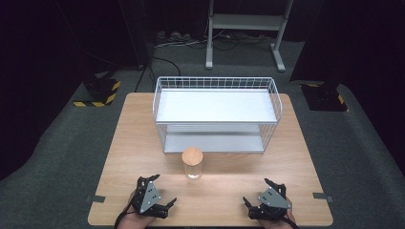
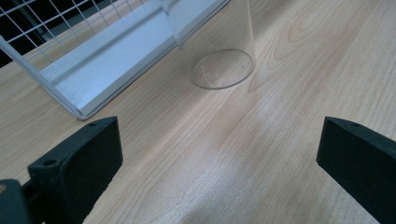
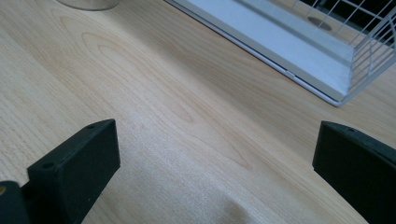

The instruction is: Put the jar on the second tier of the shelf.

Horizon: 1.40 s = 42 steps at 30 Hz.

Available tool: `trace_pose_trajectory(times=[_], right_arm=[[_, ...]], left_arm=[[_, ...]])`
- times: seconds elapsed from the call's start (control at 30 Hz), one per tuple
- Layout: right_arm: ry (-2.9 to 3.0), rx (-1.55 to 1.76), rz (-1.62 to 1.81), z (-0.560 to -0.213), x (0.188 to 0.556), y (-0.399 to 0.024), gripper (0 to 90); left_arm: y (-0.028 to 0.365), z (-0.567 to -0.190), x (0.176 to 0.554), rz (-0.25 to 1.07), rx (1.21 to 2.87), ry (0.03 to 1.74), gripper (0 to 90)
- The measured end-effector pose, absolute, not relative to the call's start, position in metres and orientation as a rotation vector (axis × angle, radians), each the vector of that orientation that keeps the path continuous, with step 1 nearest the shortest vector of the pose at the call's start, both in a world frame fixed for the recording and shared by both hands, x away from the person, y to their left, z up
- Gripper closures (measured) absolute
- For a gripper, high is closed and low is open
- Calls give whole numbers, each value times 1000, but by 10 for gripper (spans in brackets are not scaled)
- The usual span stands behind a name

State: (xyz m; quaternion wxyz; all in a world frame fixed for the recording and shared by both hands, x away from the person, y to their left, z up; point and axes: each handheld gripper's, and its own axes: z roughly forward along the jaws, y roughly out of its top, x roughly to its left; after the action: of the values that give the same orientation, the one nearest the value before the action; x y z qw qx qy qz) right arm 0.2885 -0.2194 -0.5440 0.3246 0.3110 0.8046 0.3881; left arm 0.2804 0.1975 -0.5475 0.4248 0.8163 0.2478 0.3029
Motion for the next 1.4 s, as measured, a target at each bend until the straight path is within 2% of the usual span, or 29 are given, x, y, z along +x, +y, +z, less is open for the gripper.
trace_pose_trajectory(times=[0.5, 0.87, 1.4], right_arm=[[2091, 841, 1063, -543, 289, -224, 1], [2082, 839, 1081, -543, 288, -225, 1], [2091, 823, 1108, -542, 288, -227, 1]], left_arm=[[201, -547, 277, 762, 2011, 626, 7], [204, -545, 280, 669, 1959, 688, 4], [199, -528, 283, 633, 1955, 671, 4]])
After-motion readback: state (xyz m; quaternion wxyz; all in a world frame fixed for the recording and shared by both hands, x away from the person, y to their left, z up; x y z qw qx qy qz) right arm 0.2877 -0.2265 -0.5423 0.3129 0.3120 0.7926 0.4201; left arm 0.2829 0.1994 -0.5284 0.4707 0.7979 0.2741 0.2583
